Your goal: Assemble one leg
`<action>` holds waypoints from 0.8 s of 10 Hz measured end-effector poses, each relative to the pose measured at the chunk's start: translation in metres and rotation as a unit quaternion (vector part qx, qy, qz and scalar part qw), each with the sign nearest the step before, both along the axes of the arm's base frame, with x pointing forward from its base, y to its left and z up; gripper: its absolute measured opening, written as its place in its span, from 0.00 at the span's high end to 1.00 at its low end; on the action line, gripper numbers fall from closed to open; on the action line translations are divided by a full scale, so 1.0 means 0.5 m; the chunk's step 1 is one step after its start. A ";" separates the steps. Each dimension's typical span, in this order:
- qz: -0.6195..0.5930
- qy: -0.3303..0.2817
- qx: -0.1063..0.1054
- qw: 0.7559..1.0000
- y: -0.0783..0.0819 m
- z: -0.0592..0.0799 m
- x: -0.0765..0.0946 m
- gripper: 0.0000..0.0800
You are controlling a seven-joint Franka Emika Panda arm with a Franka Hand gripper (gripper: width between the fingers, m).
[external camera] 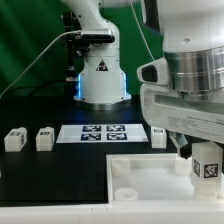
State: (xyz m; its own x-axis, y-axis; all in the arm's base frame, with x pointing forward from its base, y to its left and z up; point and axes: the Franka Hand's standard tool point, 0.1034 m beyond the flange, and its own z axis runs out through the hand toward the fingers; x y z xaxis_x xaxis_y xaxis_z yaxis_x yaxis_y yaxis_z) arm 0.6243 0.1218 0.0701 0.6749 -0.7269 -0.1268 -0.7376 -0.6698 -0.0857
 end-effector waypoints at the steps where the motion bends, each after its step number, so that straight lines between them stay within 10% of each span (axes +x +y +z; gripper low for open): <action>1: 0.036 -0.008 -0.013 0.999 0.011 0.008 0.001 0.19; 8: 0.435 -0.085 -0.034 0.896 0.008 0.014 0.023 0.19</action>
Offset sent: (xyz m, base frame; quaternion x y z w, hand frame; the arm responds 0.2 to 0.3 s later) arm 0.0000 0.0000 0.0000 0.0000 0.0000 -0.1790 0.9838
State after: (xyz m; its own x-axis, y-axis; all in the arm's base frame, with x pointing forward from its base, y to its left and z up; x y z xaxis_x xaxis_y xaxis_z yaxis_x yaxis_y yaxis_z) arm 0.6358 0.1259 0.0772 0.9951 0.0808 0.0565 0.0854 -0.9927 -0.0849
